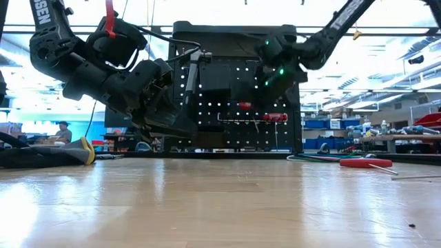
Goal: Hang tools onto peg board
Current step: Hang the red allen wrench on the peg board
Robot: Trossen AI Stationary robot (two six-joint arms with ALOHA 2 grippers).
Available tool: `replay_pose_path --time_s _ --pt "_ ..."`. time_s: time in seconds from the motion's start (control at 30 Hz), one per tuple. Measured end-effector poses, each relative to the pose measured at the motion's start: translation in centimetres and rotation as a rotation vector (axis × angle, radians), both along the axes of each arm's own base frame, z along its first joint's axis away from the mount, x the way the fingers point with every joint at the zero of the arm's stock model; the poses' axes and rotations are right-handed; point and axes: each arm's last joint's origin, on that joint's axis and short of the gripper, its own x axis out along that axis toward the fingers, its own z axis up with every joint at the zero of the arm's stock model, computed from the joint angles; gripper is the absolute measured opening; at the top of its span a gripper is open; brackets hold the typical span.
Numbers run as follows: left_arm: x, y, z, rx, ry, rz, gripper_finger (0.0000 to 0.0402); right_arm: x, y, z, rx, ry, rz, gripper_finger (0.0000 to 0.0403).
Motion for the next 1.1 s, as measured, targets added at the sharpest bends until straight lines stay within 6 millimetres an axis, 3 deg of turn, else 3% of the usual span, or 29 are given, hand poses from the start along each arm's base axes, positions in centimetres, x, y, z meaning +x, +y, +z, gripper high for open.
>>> replay_pose_path --time_s 0.23,0.43,0.7,0.9,1.1 --pt "-0.1 0.0 -0.1 0.002 0.012 -0.001 0.0125 0.1 -1.1 -1.4 -0.033 -0.025 -0.120 0.0005" --pt "0.0 0.0 -0.1 0.021 0.011 -0.009 0.0125 -0.8 -0.4 1.2 -0.074 0.010 -0.123 0.0005" --pt "0.0 0.0 -0.1 0.005 0.010 -0.003 0.0125 -4.3 0.2 3.0 0.109 0.122 -0.131 0.0005" --pt "0.0 0.0 -0.1 -0.003 0.009 0.001 0.0125 -3.5 -0.1 3.3 0.105 0.021 -0.066 0.0005" --pt "0.0 -0.1 -0.1 -0.043 0.008 -0.003 0.0125 -2.2 -1.4 2.0 0.087 -0.117 -0.047 0.0005"
